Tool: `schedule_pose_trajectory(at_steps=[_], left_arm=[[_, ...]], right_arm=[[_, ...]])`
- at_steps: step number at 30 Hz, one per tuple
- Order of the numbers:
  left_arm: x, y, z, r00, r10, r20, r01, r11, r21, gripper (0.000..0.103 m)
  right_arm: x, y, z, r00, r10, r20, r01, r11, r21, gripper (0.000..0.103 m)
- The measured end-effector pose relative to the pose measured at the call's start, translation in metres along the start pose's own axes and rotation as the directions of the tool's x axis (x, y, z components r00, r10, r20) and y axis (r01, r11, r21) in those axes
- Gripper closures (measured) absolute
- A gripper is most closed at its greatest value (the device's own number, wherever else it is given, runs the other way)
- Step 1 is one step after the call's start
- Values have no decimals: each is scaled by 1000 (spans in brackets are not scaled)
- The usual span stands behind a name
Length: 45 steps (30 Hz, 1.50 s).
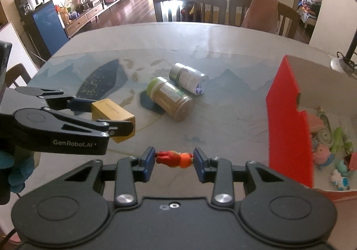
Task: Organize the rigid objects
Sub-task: 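Carry the yellow box and keychain over the red box and lower them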
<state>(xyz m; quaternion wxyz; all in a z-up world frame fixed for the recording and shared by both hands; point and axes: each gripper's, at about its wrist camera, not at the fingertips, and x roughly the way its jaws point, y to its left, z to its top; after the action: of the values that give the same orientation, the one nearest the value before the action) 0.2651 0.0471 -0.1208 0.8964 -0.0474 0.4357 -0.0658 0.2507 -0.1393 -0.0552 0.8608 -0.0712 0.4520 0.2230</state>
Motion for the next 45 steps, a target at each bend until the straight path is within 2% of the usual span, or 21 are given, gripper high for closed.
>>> schedule_pose_trajectory(at_steps=[13,23,36,45], left_arm=[[-48,-40,24,999,-35,30,34,999,43,33],[-65,-91,59,995,-58,87,49,993,108,33],[-47,-181,97,989,-101,109,78,977,198,33],[-16,-234,108,991,-116,72,97,969,226,33]], right_arm=[[-64,-28,13,996,-2,90,0,1000,25,67],[-95,-72,21,989,-30,145,26,999,31,67],[-116,-150,16,981,-76,179,70,997,36,67],[-119,-208,6,978,-118,174,108,992,64,67]])
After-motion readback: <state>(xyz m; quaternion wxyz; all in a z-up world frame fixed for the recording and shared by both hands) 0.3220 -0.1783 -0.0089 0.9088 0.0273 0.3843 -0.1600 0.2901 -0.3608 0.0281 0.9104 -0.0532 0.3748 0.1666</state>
